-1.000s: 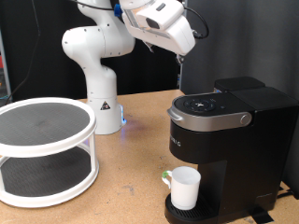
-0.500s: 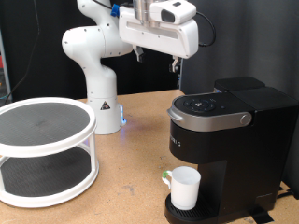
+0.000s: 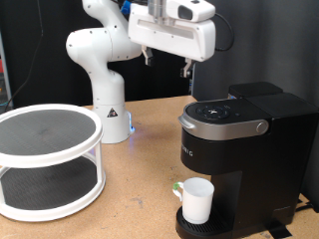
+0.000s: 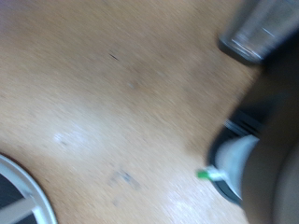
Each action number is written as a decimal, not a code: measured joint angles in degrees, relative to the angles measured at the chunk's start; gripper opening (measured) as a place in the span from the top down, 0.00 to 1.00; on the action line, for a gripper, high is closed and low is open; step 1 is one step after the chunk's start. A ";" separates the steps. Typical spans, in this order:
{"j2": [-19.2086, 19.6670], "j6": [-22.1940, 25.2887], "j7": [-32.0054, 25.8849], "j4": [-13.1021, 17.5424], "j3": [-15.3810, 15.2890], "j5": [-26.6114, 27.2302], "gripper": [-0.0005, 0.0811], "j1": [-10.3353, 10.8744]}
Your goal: Make a cup of coffee with the keurig machine
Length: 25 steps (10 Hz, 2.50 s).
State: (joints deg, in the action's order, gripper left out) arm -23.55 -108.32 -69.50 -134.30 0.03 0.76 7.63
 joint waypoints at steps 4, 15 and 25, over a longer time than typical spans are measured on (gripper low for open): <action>2.77 -7.29 15.70 4.29 -2.98 4.83 0.01 0.06; 11.77 2.99 20.54 16.48 -4.66 -0.40 0.01 0.08; 18.91 2.62 25.47 23.84 -4.66 -0.41 0.01 0.05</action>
State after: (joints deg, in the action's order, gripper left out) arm -4.65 -105.69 -44.03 -110.46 -4.63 0.35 7.69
